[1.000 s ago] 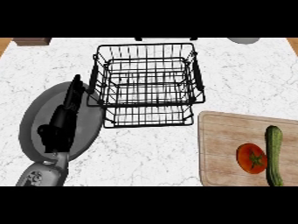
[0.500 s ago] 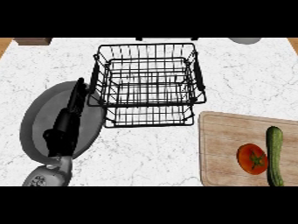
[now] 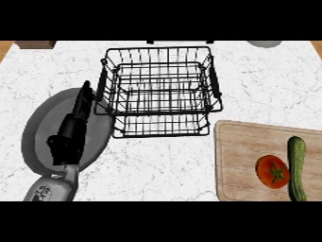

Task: Pick the squash from the cutting board and place it in the tiered basket

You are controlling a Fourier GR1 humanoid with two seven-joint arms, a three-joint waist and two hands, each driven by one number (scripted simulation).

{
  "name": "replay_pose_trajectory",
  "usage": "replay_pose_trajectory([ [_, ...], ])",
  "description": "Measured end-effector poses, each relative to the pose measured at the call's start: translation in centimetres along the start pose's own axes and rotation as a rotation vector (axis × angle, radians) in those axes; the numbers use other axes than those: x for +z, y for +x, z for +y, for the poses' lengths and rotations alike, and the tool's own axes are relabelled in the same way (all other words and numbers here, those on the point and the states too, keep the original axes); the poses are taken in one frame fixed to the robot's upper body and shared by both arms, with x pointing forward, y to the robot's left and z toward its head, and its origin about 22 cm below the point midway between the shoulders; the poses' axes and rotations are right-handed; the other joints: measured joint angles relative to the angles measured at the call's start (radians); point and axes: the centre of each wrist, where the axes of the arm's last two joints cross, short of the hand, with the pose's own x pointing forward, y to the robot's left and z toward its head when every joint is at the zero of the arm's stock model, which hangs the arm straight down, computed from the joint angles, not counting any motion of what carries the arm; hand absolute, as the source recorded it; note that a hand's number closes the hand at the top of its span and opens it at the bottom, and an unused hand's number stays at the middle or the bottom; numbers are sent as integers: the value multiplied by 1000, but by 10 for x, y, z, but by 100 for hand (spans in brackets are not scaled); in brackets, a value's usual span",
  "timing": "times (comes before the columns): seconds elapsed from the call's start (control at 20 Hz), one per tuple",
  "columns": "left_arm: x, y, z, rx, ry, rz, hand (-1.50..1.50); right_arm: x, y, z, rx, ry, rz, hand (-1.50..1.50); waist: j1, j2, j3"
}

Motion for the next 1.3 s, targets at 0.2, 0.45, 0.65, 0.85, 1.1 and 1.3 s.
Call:
replay_pose_trajectory([
  [0.2,-4,4,0,2,-3,1,0,-4,0,9,43,8,17,-150,0,0,0],
  [0.45,-2,1,5,2,-2,3,0,-14,8,18,111,6,-29,-150,1,0,0],
  [0.65,-5,3,-4,8,-9,2,0,-24,3,24,164,-13,-42,-150,2,0,0],
  [0.85,-2,6,-2,3,-5,3,0,-33,-9,36,171,-33,-19,-150,4,0,0],
  [1.1,-2,1,3,1,-9,7,0,-41,-18,37,157,-38,25,-150,4,1,0],
  [1.3,-3,2,0,3,-5,6,0,-47,-29,47,133,-21,33,-150,4,1,0],
])
